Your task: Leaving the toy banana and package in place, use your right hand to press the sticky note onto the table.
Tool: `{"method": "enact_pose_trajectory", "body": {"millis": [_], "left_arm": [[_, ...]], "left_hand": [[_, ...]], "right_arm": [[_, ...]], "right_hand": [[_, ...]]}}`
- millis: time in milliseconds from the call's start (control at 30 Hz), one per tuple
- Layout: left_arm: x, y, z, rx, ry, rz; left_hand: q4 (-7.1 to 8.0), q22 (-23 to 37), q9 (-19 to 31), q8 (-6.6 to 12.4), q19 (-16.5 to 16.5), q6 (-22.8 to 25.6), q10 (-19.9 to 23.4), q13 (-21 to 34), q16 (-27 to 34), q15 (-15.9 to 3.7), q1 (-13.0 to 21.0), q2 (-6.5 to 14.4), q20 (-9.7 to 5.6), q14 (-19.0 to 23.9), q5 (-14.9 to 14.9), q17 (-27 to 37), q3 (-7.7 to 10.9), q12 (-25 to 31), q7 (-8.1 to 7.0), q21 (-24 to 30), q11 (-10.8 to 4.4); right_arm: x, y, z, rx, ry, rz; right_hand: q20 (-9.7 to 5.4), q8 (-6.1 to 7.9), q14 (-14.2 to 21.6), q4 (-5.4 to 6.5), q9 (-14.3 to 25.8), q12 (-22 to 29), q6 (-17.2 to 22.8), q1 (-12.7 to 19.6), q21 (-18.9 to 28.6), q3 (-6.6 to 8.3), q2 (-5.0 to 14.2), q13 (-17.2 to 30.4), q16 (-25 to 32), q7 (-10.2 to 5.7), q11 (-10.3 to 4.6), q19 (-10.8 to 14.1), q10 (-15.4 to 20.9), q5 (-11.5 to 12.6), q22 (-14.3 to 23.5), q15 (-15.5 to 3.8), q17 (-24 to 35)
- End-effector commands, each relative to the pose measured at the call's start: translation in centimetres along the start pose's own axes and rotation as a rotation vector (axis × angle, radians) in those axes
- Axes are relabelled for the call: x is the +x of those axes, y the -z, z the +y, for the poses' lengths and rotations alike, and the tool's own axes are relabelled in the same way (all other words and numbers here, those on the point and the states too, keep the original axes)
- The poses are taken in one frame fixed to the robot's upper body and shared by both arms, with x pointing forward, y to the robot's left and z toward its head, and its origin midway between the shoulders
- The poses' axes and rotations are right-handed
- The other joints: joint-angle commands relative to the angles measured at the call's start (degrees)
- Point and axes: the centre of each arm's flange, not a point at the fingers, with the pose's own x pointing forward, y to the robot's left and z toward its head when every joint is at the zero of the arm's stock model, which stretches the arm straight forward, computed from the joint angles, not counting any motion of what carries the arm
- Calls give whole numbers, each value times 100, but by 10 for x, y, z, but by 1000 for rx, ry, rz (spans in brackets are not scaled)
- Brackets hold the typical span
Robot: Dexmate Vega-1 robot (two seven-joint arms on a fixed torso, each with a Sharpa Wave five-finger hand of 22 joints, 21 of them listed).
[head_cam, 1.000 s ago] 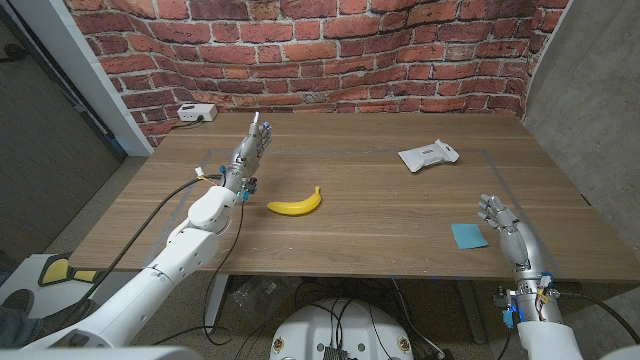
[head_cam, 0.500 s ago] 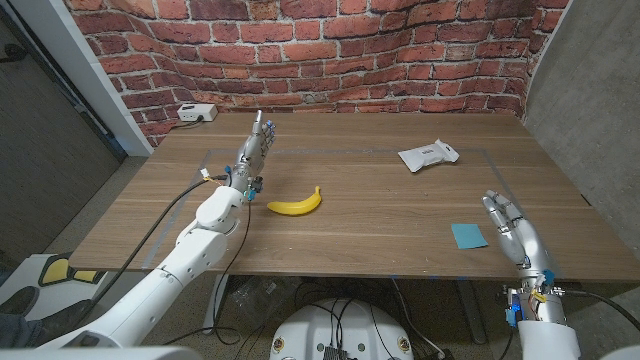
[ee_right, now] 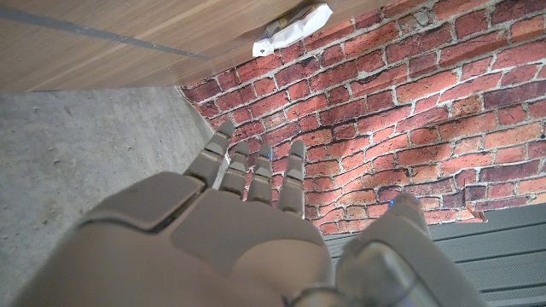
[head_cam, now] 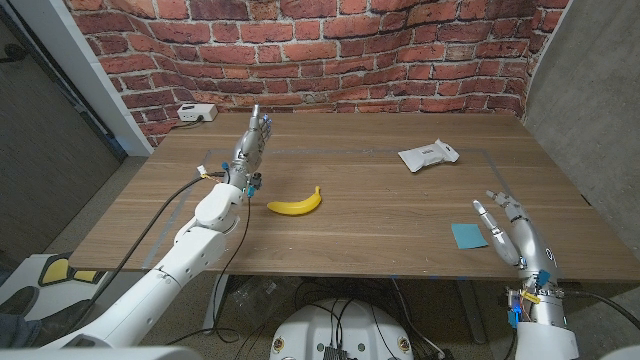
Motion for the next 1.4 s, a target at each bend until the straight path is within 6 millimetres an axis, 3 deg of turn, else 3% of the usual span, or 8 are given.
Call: {"method": "enact_pose_trajectory", "body": {"millis": [33, 167, 233, 567, 667, 767, 867, 1400], "left_arm": [[2, -7, 2, 4, -9, -15], [2, -6, 1, 1, -10, -16], [1, -6, 0, -5, -4, -19], [3, -14, -5, 16, 22, -34], [6, -16, -7, 23, 29, -34], [8, -17, -8, 29, 32, -32], [10, -20, -8, 32, 31, -37], [11, -23, -7, 41, 33, -36]], "left_hand": [[-10, 15, 14, 21, 23, 62, 78, 24, -11, 0, 61, -16, 25, 52, -4, 21, -49, -19, 18, -29, -8], [-9, 16, 14, 25, 15, 92, 93, 24, -11, -8, 62, -12, 48, 60, -7, 21, -52, -19, 20, -34, -3], [-9, 16, 15, 28, 11, 109, 90, 24, -13, -11, 63, -9, 54, 61, -9, 22, -53, -23, 11, -37, -5], [-6, 17, 15, 22, 15, 135, 121, 24, -17, -3, 65, -1, 56, 73, -15, 22, -60, -23, 24, -40, 7], [-5, 18, 15, 21, 17, 145, 129, 25, -19, -5, 66, 1, 52, 75, -17, 22, -62, -24, 23, -41, 1], [-4, 18, 15, 26, 16, 169, 139, 25, -22, -8, 66, 2, 53, 72, -19, 22, -64, -23, 18, -42, 5], [-4, 18, 16, 37, 18, 214, 158, 24, -26, -4, 67, 5, 42, 72, -22, 21, -67, -22, 29, -43, 19], [0, 19, 16, 38, 27, 290, 223, 24, -34, -14, 69, 14, 18, 80, -32, 21, -80, -19, 25, -47, 5]], "right_arm": [[-6, -7, -3, -132, 19, 21], [-5, -9, -2, -165, 4, 27], [-4, -9, -1, -170, -14, 31], [3, -10, 5, -241, -83, 33], [5, -8, 10, -271, -122, 61], [8, -7, 10, -310, -155, 76], [10, -7, 11, -340, -176, 78], [14, 0, 14, -398, -234, 90]], "right_hand": [[176, -9, -376, 5, 4, -16, 145, -51, -71, -55, -19, 33, -23, -190, 2, -396, -215, 30, 18, 117, 20], [168, -75, -902, 45, -4, -30, 196, -133, -113, -108, 20, 31, -13, -278, 27, -1482, -588, 27, 29, 131, 24], [176, -97, -1040, 57, -4, -58, 174, -155, -93, -118, 36, 30, -17, -299, 34, -1662, -750, 22, 35, 141, 25], [173, -182, -1348, 79, -3, -69, -61, -193, -65, -136, 76, 29, -18, -258, 101, -1980, -1041, 9, 46, 142, 28], [131, -181, -1739, 103, 2, -52, -181, -234, -105, -150, 147, 29, 5, -209, 114, -2928, -1377, -25, 70, 73, 40], [2, -196, -1872, 125, 3, -53, -277, -275, -93, -164, 170, 29, 11, -207, 121, -3271, -1520, -48, 85, 54, 47], [-114, -229, -1970, 153, 5, -72, -422, -328, -56, -183, 180, 29, 15, -169, 141, -3389, -1673, -68, 93, 51, 56], [-161, -245, -2002, 177, 7, -37, -676, -356, 72, -186, 229, 31, 57, -122, 193, -3279, -1771, -88, 100, 53, 57]]}}
